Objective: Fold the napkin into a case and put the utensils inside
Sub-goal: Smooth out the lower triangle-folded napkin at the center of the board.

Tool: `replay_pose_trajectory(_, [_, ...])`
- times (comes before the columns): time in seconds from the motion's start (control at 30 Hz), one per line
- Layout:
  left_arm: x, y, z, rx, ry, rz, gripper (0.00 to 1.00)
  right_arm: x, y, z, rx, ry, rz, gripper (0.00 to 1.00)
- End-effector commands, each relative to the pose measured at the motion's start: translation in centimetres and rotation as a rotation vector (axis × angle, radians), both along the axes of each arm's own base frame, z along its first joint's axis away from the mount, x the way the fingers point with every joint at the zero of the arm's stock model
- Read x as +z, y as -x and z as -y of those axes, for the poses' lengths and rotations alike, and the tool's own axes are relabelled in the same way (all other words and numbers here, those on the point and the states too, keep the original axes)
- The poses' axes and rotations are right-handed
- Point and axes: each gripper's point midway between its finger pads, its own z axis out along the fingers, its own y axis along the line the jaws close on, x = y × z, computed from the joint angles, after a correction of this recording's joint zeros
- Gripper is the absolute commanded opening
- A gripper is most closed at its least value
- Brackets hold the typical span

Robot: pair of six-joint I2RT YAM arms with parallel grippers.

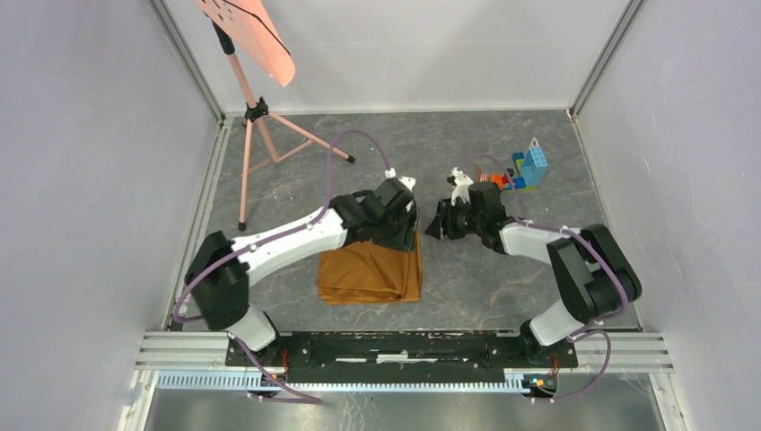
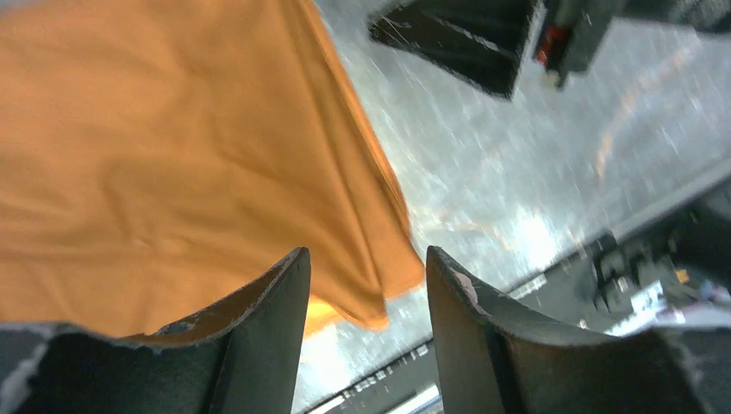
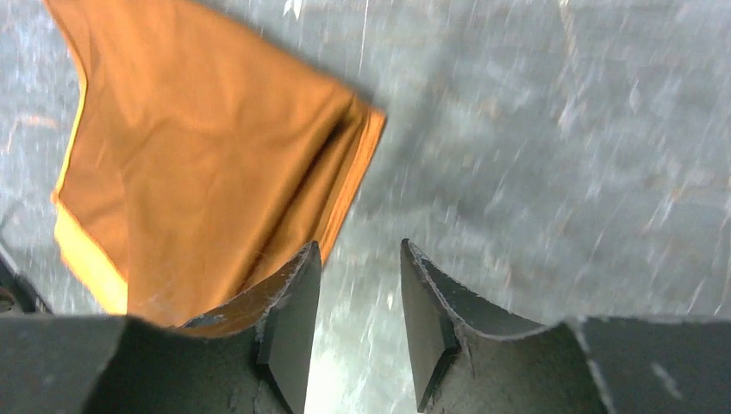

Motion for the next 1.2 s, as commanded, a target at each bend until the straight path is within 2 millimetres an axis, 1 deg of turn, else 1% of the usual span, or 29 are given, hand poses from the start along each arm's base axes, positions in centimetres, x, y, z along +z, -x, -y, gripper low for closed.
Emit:
replay_pose_trajectory(0.0, [0.9, 6.7, 2.8, -0.107, 0.208, -0.109, 0.6, -1.1, 6.1, 0.4, 0.097, -0.039, -0.076, 0.46])
replay_pose_trajectory(0.03, [0.6, 7.6, 2.6, -0.101, 0.207, -0.111, 0.59, -1.2, 7.7, 0.0, 0.128, -0.069, -0.1, 0.46])
replay_pose_trajectory(0.07, [0.5, 8.4, 2.2, -0.091, 0.225, -0.113, 0.6, -0.8, 8.9, -0.4, 0.153, -0.091, -0.105, 0.47])
replay_pose_trajectory(0.1, [0.7, 9.0, 1.9, -0.078, 0.252, -0.113, 0.6, -0.5, 10.2, -0.8, 0.177, -0.112, -0.111, 0.48])
replay_pose_trajectory(0.13, [0.3, 9.4, 1.4, -0.064, 0.273, -0.113, 0.61, -0.1, 11.3, -1.3, 0.194, -0.13, -0.109, 0.51])
replay_pose_trajectory(0.17, [0.6, 9.6, 1.0, -0.045, 0.306, -0.106, 0.63, 0.4, 12.5, -1.9, 0.218, -0.148, -0.103, 0.54])
replay_pose_trajectory(0.23, [-0.2, 9.8, -0.5, -0.004, 0.326, -0.084, 0.65, 1.3, 14.5, -3.2, 0.264, -0.162, -0.085, 0.6])
replay_pose_trajectory(0.27, [-0.1, 9.8, -1.3, 0.014, 0.331, -0.069, 0.66, 1.7, 15.6, -3.8, 0.287, -0.163, -0.076, 0.62])
replay_pose_trajectory(0.3, [-0.4, 9.7, -2.2, 0.039, 0.315, -0.05, 0.66, 1.9, 16.4, -4.3, 0.302, -0.163, -0.075, 0.64])
replay_pose_trajectory(0.37, [-0.2, 9.7, -3.7, 0.075, 0.317, -0.015, 0.68, 2.2, 17.3, -4.8, 0.31, -0.15, -0.069, 0.65])
replay_pose_trajectory(0.43, [0.1, 9.4, -5.5, 0.142, 0.326, 0.024, 0.74, 2.3, 17.7, -4.9, 0.299, -0.158, -0.072, 0.67])
replay_pose_trajectory(0.47, [-0.2, 9.2, -6.6, 0.185, 0.318, 0.031, 0.77, 2.4, 17.9, -5.2, 0.302, -0.174, -0.08, 0.67])
replay_pose_trajectory(0.53, [-0.3, 8.7, -8.7, 0.271, 0.312, 0.047, 0.8, 2.7, 18.8, -6.1, 0.32, -0.224, -0.118, 0.67])
replay_pose_trajectory(0.6, [-0.8, 7.9, -11.1, 0.369, 0.285, 0.044, 0.8, 2.8, 19.4, -6.9, 0.324, -0.27, -0.151, 0.66])
replay_pose_trajectory(0.67, [-1.6, 7.1, -14.0, 0.502, 0.23, 0.015, 0.77, 2.6, 19.3, -7.1, 0.306, -0.291, -0.161, 0.66])
replay_pose_trajectory(0.73, [-2.5, 6.8, -16.3, 0.592, 0.171, -0.024, 0.71, 2.1, 18.9, -6.9, 0.29, -0.263, -0.151, 0.66])
replay_pose_trajectory(0.83, [-3.8, 6.5, -17.5, 0.64, 0.124, -0.068, 0.58, 0.9, 18.3, -6.5, 0.286, -0.187, -0.144, 0.65])
replay_pose_trajectory(0.9, [-5.0, 6.5, -18.2, 0.67, 0.066, -0.099, 0.51, 1.0, 18.2, -6.7, 0.29, -0.188, -0.138, 0.64])
replay_pose_trajectory(0.97, [-6.4, 6.9, -19.5, 0.736, -0.015, -0.13, 0.45, 1.2, 17.9, -6.7, 0.286, -0.184, -0.127, 0.63])
replay_pose_trajectory(1.03, [-7.5, 7.2, -20.8, 0.806, -0.085, -0.149, 0.32, 1.3, 17.7, -6.8, 0.285, -0.18, -0.115, 0.63])
replay_pose_trajectory(1.07, [-7.9, 7.3, -21.0, 0.82, -0.099, -0.154, 0.3, 1.2, 17.7, -6.8, 0.286, -0.178, -0.113, 0.63])
replay_pose_trajectory(1.1, [-8.1, 7.3, -21.0, 0.824, -0.101, -0.156, 0.29, 1.1, 17.7, -6.8, 0.288, -0.176, -0.116, 0.63])
replay_pose_trajectory(1.17, [-8.4, 7.2, -21.0, 0.839, -0.098, -0.156, 0.31, 1.0, 17.8, -6.9, 0.288, -0.182, -0.123, 0.62])
